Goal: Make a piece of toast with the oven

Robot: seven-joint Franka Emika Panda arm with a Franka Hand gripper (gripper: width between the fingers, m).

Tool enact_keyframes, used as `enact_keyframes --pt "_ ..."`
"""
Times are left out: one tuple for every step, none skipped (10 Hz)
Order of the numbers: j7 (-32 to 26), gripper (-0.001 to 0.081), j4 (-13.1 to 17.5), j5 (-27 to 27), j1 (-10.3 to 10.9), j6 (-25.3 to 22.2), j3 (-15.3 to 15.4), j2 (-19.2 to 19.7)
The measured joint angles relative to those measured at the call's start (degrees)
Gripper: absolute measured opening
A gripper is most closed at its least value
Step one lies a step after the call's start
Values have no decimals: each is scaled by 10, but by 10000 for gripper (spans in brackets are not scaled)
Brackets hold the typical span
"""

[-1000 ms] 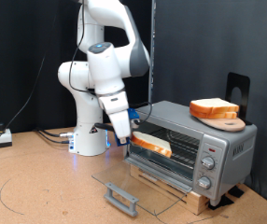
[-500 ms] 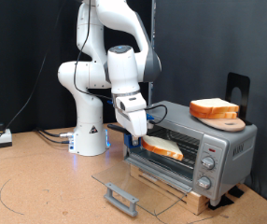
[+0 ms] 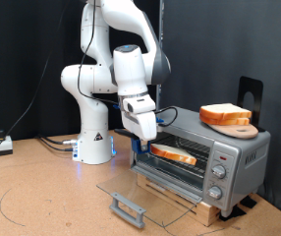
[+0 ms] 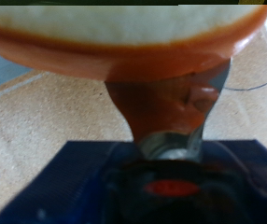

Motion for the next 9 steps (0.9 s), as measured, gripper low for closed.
enact_keyframes --pt "-3 393 0 9 6 0 0 -4" --pt "-4 393 0 16 13 0 1 -8" --pt "-4 393 -1 20 19 -1 1 -13" --pt "-3 393 -2 23 24 -5 2 -18" --pt "-2 393 -2 25 28 -13 4 -22" --pt "2 393 -2 27 30 -19 7 -26" --pt "11 393 -3 27 32 -25 12 -30" --pt "22 393 -4 27 32 -34 16 -33" --pt "32 393 -4 27 32 -40 20 -34"
